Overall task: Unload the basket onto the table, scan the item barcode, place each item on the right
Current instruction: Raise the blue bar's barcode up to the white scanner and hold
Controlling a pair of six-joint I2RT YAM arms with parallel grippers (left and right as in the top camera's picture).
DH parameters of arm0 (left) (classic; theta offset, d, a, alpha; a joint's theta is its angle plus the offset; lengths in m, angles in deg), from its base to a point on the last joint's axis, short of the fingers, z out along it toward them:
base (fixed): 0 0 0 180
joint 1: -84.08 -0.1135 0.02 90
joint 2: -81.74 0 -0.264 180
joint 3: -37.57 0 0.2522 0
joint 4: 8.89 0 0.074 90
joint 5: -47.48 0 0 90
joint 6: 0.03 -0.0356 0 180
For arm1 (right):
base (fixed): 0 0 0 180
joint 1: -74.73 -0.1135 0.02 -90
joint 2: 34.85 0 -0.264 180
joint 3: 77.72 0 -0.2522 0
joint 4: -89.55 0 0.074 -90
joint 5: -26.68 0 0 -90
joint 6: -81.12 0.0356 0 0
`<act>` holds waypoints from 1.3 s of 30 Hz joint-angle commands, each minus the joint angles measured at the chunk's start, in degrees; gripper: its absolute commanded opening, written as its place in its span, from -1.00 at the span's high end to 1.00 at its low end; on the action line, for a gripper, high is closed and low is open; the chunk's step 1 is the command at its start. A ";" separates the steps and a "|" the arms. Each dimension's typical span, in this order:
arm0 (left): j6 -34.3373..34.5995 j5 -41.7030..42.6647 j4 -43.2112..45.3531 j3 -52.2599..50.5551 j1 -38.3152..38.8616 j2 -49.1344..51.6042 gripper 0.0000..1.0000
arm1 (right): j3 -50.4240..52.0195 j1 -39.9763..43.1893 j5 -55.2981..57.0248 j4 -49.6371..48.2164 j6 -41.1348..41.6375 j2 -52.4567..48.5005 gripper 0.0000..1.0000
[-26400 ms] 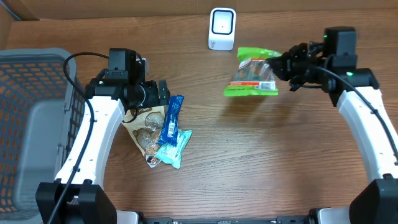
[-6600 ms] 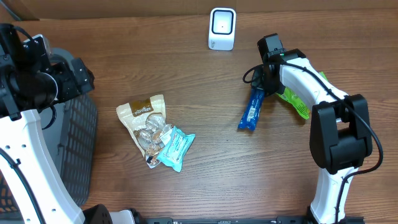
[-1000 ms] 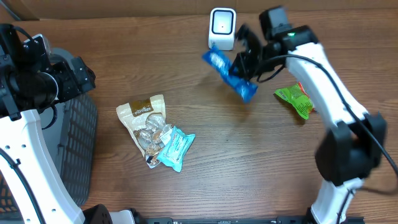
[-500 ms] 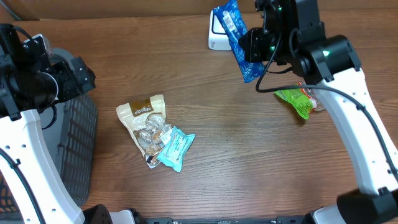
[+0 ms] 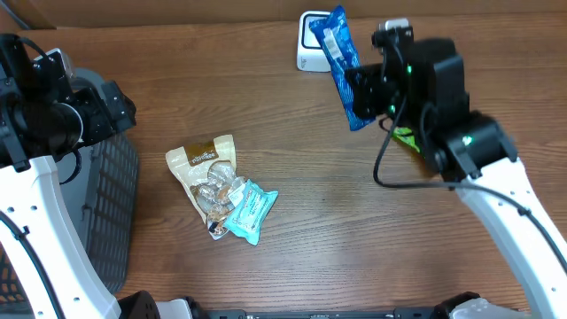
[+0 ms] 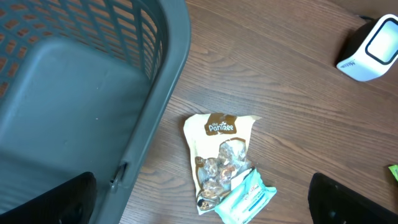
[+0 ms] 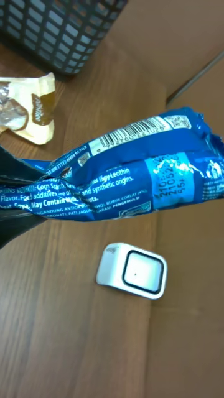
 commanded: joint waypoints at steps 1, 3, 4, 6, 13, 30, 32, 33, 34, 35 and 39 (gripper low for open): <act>1.03 0.61 0.20 1.07 -0.09 -0.66 -0.99 | 3.72 0.07 -1.33 -4.87 -0.87 4.52 0.92; 1.03 0.61 0.20 1.07 -0.09 -0.66 -0.99 | 4.13 0.07 -0.20 -5.53 -0.85 4.00 0.92; 1.03 0.61 0.20 1.07 -0.07 -0.66 -0.99 | 4.13 0.07 1.11 -5.55 -0.85 3.37 0.92; 1.03 0.61 0.20 1.07 -0.07 -0.66 -0.99 | 4.13 -0.09 4.98 -6.27 -0.85 1.16 0.92; 1.03 0.61 0.20 1.07 -0.09 -0.66 -1.00 | 4.13 -1.11 21.68 -17.49 -1.11 -12.24 0.92; 1.03 0.61 0.20 1.07 -0.09 -0.66 -0.99 | 4.11 -1.53 37.07 -70.49 -74.60 -40.52 0.92; 1.03 0.61 0.20 1.07 -0.07 -0.66 -0.99 | 4.00 -1.40 33.38 -72.72 -78.51 -42.18 0.92; 1.03 0.61 0.20 1.07 -0.09 -0.66 -0.99 | 3.82 -1.20 31.32 -73.94 -80.13 -43.08 0.92; 1.03 0.61 0.20 1.07 -0.09 -0.66 -0.99 | 3.52 -0.98 29.77 -75.43 -81.42 -43.91 0.92; 1.03 0.61 0.20 1.07 -0.07 -0.66 -0.99 | 3.08 -0.85 28.70 -76.76 -82.23 -44.70 0.92; 1.03 0.61 0.20 1.07 -0.07 -0.66 -0.99 | -0.50 -0.57 27.08 -80.94 -84.70 -48.09 0.92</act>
